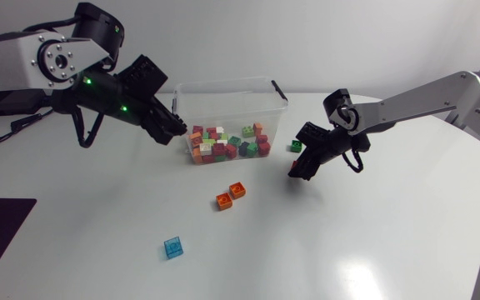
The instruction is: Place the duplo bricks in the container
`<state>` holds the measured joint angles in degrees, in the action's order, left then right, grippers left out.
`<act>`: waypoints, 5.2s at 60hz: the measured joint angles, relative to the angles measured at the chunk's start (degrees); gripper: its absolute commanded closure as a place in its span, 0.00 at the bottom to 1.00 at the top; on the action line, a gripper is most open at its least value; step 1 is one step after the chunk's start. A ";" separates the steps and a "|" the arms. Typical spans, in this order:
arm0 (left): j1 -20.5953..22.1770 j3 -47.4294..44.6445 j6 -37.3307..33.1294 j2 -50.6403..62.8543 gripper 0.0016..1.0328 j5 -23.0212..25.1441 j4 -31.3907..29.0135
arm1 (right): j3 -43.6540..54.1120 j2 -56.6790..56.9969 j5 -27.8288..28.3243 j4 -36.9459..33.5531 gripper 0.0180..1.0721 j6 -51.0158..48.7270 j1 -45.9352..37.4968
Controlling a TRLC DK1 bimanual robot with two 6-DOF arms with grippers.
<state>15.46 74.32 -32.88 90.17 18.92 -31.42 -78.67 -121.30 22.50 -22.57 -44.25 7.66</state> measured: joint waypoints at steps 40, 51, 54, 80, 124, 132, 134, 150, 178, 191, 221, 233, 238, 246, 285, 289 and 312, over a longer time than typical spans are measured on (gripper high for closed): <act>-0.79 13.27 8.41 14.21 0.58 0.35 8.90 | 1.01 5.51 -1.36 -4.37 0.70 -1.20 0.13; -0.77 15.63 11.52 18.49 0.48 -0.55 13.57 | 1.16 13.22 -1.53 -7.52 0.70 -0.76 1.38; -0.79 17.11 12.24 19.71 0.28 -1.66 14.23 | 1.16 15.08 -1.55 -8.31 0.70 -0.31 2.21; -2.71 14.38 11.50 14.64 0.05 -5.95 12.92 | -5.62 21.22 -2.84 -9.42 0.70 9.77 10.27; -6.23 -11.87 -5.84 -8.46 0.05 -4.59 -2.23 | -29.73 2.71 -6.10 -2.67 0.70 22.18 13.99; -4.39 -15.12 -8.22 -9.42 0.05 -4.50 -5.18 | -34.62 -2.43 -6.71 -2.69 0.69 22.84 13.99; -3.89 -15.85 -8.68 -9.79 0.05 -4.46 -6.21 | -35.63 -3.63 -7.28 -2.73 0.69 22.93 13.99; 3.76 -20.70 -9.35 -10.49 0.05 -4.50 -11.43 | -40.11 -7.63 -9.35 -3.87 0.05 23.50 13.97; 12.04 -21.99 -4.61 0.98 0.06 -11.43 -10.38 | -18.99 14.32 -8.39 -0.92 0.05 23.04 10.47; 13.07 -23.12 -4.15 3.89 0.07 -11.98 -10.05 | -9.05 20.59 -6.27 -0.09 0.05 21.05 4.11; 14.38 -23.30 -2.82 8.37 0.60 -13.68 -6.29 | 4.37 23.08 -3.08 3.19 0.05 13.64 -3.67; 14.99 -23.47 -2.67 7.96 0.61 -13.70 -6.67 | 2.19 14.91 0.24 3.37 0.05 8.96 -6.29; 14.99 -23.63 -2.67 6.71 0.61 -13.70 -8.20 | 1.14 11.34 1.66 3.02 0.05 6.88 -6.67; 14.91 -23.30 -2.67 3.78 0.61 -13.70 -10.56 | -1.92 7.45 3.23 2.25 0.05 4.48 -6.64; 14.62 -12.48 -0.07 -3.17 0.61 -15.19 -12.85 | -23.58 -13.62 6.25 -3.39 0.05 -5.07 -6.67; 14.62 -10.99 0.13 -3.63 0.61 -15.19 -12.63 | -25.22 -15.12 6.25 -3.72 0.05 -5.57 -6.67; 11.87 -3.58 3.63 -5.44 0.60 -15.17 -3.65 | -29.29 -19.10 8.00 -6.51 0.70 -7.04 -6.71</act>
<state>27.33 70.74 -29.26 84.73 3.75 -35.07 -107.96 -140.40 30.50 -29.08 -51.29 0.95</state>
